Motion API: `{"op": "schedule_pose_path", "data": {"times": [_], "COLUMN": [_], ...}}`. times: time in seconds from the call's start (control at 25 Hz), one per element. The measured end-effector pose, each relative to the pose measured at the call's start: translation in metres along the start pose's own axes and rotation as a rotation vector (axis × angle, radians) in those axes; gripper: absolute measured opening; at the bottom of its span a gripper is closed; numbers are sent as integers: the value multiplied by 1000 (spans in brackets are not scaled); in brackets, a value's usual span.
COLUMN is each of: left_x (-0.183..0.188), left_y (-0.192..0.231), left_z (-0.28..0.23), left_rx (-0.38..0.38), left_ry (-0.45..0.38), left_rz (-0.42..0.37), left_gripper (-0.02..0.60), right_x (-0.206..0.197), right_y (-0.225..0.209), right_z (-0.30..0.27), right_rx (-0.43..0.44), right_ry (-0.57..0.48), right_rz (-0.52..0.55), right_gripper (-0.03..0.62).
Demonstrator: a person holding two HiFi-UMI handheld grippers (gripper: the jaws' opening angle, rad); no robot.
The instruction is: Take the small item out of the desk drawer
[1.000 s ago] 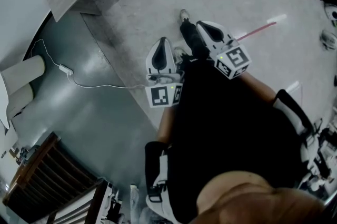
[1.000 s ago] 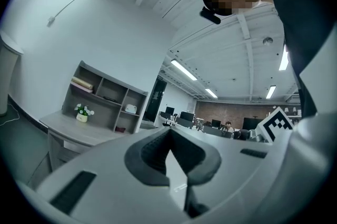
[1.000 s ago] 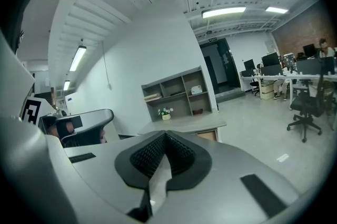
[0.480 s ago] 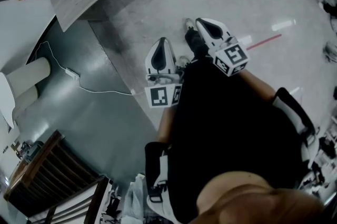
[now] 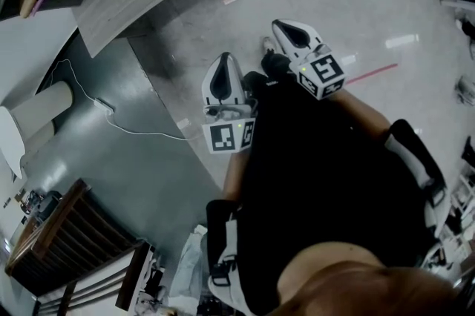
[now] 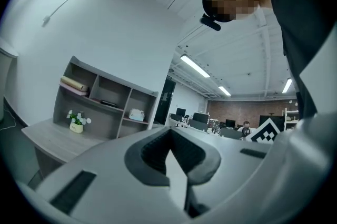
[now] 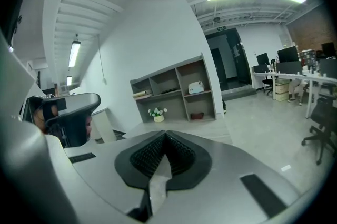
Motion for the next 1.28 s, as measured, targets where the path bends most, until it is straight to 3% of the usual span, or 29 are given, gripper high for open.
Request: {"op": "schedule_pose_path", "data": {"times": [0.52,0.8,1.28], "left_x": [0,2,9], "left_y": [1,20,53], "left_z": [-61,-107,-183], "left_rx": [12,-29,-45], "left_ry": [36,58,88], "left_rz": [-35,-21,39], "left_gripper": [-3,-3,-3], "right_x": [10,16,-11], "right_y": [-69,-89,-133], "right_z": [-55,-93,-182], "right_rx": [-1,-17,-44], "right_ry": [51,67,162], "right_rz": [-14,-26,-124], "right_gripper": [-2,-2,0]}}
Point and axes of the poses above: the fingertips, and each gripper's own axes: z backward along the fingers, y to its left, x out of its top, the point moved 9 cm from there along z, backward along the fingers, and after that the axes turned 15 degrees about x, right-handed, at the moved point
